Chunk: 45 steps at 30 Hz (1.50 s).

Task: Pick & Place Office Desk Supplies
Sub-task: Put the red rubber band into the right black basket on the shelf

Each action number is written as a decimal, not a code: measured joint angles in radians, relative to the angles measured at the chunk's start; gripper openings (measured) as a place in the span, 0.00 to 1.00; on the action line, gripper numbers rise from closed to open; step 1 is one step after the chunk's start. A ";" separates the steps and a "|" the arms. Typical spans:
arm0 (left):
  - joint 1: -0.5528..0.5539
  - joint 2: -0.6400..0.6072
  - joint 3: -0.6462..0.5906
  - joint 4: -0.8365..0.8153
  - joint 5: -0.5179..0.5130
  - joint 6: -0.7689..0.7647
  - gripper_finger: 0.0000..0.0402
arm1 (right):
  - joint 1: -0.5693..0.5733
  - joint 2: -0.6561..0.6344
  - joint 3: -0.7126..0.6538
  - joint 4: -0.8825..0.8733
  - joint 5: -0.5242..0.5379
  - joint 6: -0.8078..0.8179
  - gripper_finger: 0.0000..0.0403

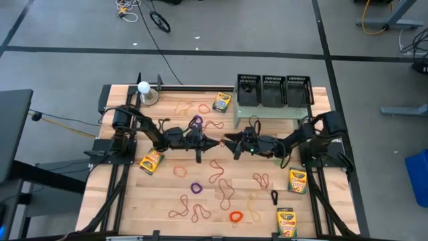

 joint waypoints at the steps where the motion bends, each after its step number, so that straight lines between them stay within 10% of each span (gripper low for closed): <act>1: 0.000 0.000 0.004 -0.001 0.000 0.006 0.02 | 0.003 0.013 0.017 0.000 -0.001 0.000 0.60; 10: 0.000 0.000 0.008 -0.036 0.003 0.014 0.02 | 0.005 0.101 0.093 0.000 -0.005 -0.020 0.51; 21: 0.000 0.000 0.008 -0.067 0.023 0.012 0.04 | 0.005 0.105 0.097 0.007 0.010 -0.054 0.10; 32: 0.000 -0.003 -0.023 -0.116 0.090 -0.047 0.29 | 0.035 0.089 0.095 -0.005 0.011 -0.199 0.02; 45: 0.000 -0.025 -0.156 0.021 0.054 0.063 0.49 | 0.072 -0.383 0.122 -0.625 0.212 -0.367 0.01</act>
